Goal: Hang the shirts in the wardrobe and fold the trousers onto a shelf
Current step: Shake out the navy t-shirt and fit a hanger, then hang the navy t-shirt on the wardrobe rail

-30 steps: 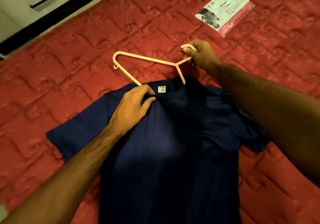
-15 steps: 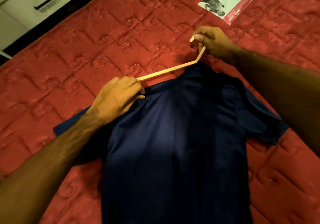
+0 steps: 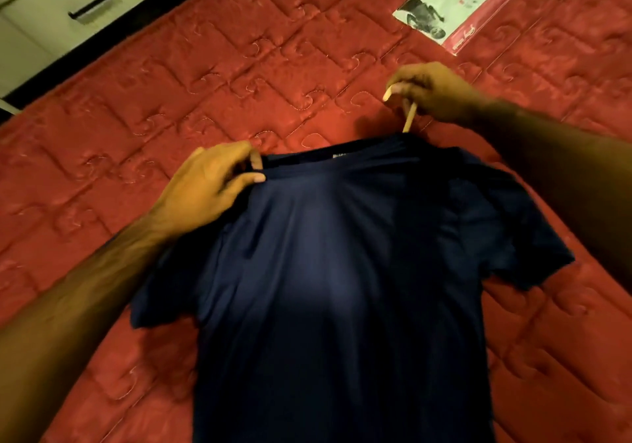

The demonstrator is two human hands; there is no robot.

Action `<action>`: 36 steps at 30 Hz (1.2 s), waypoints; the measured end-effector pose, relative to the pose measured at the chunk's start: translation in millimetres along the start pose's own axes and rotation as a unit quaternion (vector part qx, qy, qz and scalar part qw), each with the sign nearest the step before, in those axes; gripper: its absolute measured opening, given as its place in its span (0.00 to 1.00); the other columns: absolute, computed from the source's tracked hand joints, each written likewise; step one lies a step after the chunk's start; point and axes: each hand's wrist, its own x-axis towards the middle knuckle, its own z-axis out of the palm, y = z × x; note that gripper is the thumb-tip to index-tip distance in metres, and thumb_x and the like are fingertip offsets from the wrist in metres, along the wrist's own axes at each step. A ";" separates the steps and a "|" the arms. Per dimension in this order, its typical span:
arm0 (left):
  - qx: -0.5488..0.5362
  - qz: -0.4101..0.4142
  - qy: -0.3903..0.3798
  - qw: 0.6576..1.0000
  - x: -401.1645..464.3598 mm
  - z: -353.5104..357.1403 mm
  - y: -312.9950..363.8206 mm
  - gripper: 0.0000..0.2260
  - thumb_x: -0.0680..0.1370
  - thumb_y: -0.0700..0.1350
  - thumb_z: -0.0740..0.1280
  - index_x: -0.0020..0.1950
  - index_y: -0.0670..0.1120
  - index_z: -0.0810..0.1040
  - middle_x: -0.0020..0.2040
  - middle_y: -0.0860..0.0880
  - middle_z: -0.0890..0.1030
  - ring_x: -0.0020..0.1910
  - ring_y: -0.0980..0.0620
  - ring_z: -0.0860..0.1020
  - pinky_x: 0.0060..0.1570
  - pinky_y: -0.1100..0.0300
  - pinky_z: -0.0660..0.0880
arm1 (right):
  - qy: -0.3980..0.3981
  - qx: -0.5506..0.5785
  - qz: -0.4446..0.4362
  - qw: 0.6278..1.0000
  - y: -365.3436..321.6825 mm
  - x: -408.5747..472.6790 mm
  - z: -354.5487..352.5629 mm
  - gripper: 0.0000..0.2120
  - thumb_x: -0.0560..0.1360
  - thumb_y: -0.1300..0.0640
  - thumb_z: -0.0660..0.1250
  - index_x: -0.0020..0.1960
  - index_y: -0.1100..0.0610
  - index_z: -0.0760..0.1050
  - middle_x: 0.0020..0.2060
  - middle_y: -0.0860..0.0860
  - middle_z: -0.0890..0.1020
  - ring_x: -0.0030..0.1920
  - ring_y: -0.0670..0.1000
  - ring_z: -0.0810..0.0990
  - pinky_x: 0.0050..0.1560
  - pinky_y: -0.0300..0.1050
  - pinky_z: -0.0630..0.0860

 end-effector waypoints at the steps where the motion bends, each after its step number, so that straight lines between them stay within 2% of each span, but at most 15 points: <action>1: -0.007 0.006 0.014 1.000 4.3 -1.8 1.6 0.07 0.81 0.52 0.64 0.52 0.49 0.74 0.47 0.55 0.78 0.45 0.50 0.77 0.47 0.47 0.74 | -0.023 -0.022 -0.008 0.999 -3.4 1.8 2.6 0.07 0.82 0.61 0.62 0.50 0.56 0.78 0.28 0.45 0.78 0.27 0.41 0.75 0.32 0.37 0.69; 4: -0.005 0.044 0.035 0.998 14.8 -3.4 11.0 0.05 0.81 0.46 0.66 0.52 0.45 0.75 0.48 0.53 0.74 0.46 0.53 0.72 0.49 0.55 0.70 | -0.038 -0.005 0.001 0.999 -15.7 13.5 13.7 0.07 0.82 0.62 0.61 0.52 0.61 0.78 0.30 0.45 0.78 0.26 0.39 0.75 0.30 0.29 0.67; 6: -0.026 0.051 0.036 0.998 20.1 4.3 18.2 0.03 0.80 0.40 0.67 0.53 0.43 0.77 0.50 0.52 0.74 0.49 0.54 0.72 0.53 0.58 0.70 | -0.035 -0.010 0.009 0.999 -22.7 27.4 23.1 0.07 0.81 0.61 0.63 0.54 0.62 0.79 0.32 0.47 0.78 0.29 0.39 0.76 0.34 0.31 0.69; 10: -0.097 -0.003 0.065 0.993 29.6 25.3 24.7 0.16 0.77 0.34 0.69 0.65 0.40 0.75 0.65 0.43 0.72 0.65 0.49 0.73 0.66 0.58 0.70 | 0.057 -0.004 0.094 0.994 -35.4 53.3 42.3 0.07 0.79 0.65 0.63 0.54 0.60 0.78 0.34 0.44 0.77 0.31 0.38 0.77 0.36 0.32 0.74; 12: -0.096 -0.040 0.095 0.990 27.5 33.0 15.7 0.21 0.75 0.34 0.69 0.67 0.40 0.73 0.67 0.42 0.71 0.68 0.48 0.71 0.69 0.51 0.70 | 0.113 0.049 0.141 0.982 -39.4 57.0 49.8 0.12 0.76 0.69 0.60 0.54 0.57 0.75 0.33 0.46 0.76 0.30 0.41 0.78 0.41 0.43 0.79; 14: -0.049 -0.103 0.085 0.990 20.9 40.6 5.5 0.22 0.75 0.40 0.70 0.69 0.42 0.71 0.66 0.43 0.73 0.67 0.46 0.71 0.66 0.43 0.70 | 0.127 0.109 0.172 0.971 -37.1 54.2 53.8 0.17 0.73 0.69 0.60 0.60 0.58 0.72 0.36 0.50 0.76 0.38 0.50 0.79 0.48 0.52 0.79; 17: 0.049 -0.227 0.024 0.972 11.4 50.1 -5.5 0.22 0.78 0.50 0.69 0.70 0.45 0.70 0.64 0.43 0.73 0.65 0.40 0.71 0.60 0.39 0.70 | 0.145 0.034 0.187 0.971 -33.9 30.5 51.3 0.14 0.74 0.61 0.68 0.60 0.59 0.75 0.45 0.51 0.77 0.46 0.49 0.76 0.54 0.49 0.77; 19: 0.086 -0.249 0.004 0.965 11.4 51.6 -9.2 0.20 0.78 0.51 0.69 0.66 0.45 0.72 0.62 0.41 0.74 0.63 0.38 0.72 0.58 0.39 0.70 | 0.117 -0.057 0.175 0.976 -30.8 6.9 51.1 0.09 0.76 0.51 0.68 0.51 0.56 0.77 0.44 0.50 0.79 0.46 0.50 0.76 0.53 0.50 0.75; 21: 0.078 -0.265 0.003 0.961 17.5 50.1 -10.1 0.17 0.78 0.50 0.69 0.63 0.45 0.73 0.61 0.41 0.75 0.62 0.38 0.73 0.58 0.40 0.69 | 0.052 -0.126 0.181 0.974 -28.7 -15.6 53.8 0.13 0.77 0.42 0.67 0.44 0.52 0.74 0.41 0.48 0.78 0.46 0.52 0.76 0.54 0.52 0.73; 23: 0.057 -0.277 -0.002 0.959 26.3 48.3 -8.6 0.14 0.79 0.49 0.68 0.61 0.45 0.73 0.61 0.42 0.76 0.63 0.40 0.74 0.58 0.42 0.67 | 0.026 -0.144 0.174 0.974 -26.1 -29.6 59.7 0.12 0.76 0.43 0.69 0.42 0.50 0.72 0.40 0.45 0.77 0.51 0.53 0.78 0.58 0.56 0.72; 26: 0.008 -0.249 0.008 0.968 32.6 44.5 2.0 0.09 0.80 0.46 0.66 0.57 0.44 0.72 0.55 0.44 0.75 0.58 0.41 0.75 0.57 0.42 0.69 | 0.057 -0.125 0.147 0.979 -30.0 -44.7 64.2 0.06 0.77 0.50 0.69 0.47 0.52 0.74 0.46 0.48 0.77 0.55 0.52 0.72 0.61 0.55 0.65; 28: -0.040 -0.192 0.045 0.980 28.6 35.9 14.2 0.06 0.80 0.45 0.65 0.52 0.45 0.70 0.49 0.47 0.74 0.51 0.42 0.75 0.52 0.44 0.71 | 0.123 -0.069 0.076 0.987 -42.3 -54.7 58.6 0.06 0.78 0.56 0.68 0.49 0.58 0.74 0.46 0.52 0.76 0.50 0.51 0.71 0.54 0.48 0.67; 30: -0.066 -0.143 0.071 0.985 20.3 19.7 29.4 0.05 0.80 0.45 0.64 0.51 0.46 0.70 0.47 0.48 0.74 0.47 0.46 0.74 0.47 0.51 0.69 | 0.151 -0.025 0.023 0.988 -67.5 -66.3 46.3 0.04 0.77 0.60 0.68 0.49 0.60 0.74 0.44 0.51 0.75 0.46 0.48 0.72 0.47 0.39 0.66; 32: -0.086 -0.119 0.108 0.983 10.8 -1.9 45.9 0.05 0.81 0.45 0.65 0.51 0.45 0.72 0.46 0.49 0.76 0.45 0.50 0.73 0.46 0.55 0.67 | 0.140 -0.001 0.002 0.990 -95.7 -75.6 32.7 0.03 0.77 0.60 0.68 0.49 0.57 0.74 0.41 0.45 0.75 0.41 0.44 0.72 0.44 0.33 0.67; 36: -0.112 -0.108 0.205 0.966 -16.0 -67.9 81.8 0.05 0.82 0.46 0.65 0.51 0.45 0.76 0.46 0.53 0.79 0.45 0.56 0.74 0.46 0.63 0.67 | 0.146 0.030 -0.030 0.988 -165.4 -85.0 4.6 0.05 0.76 0.58 0.69 0.48 0.51 0.74 0.40 0.43 0.75 0.40 0.42 0.72 0.45 0.37 0.70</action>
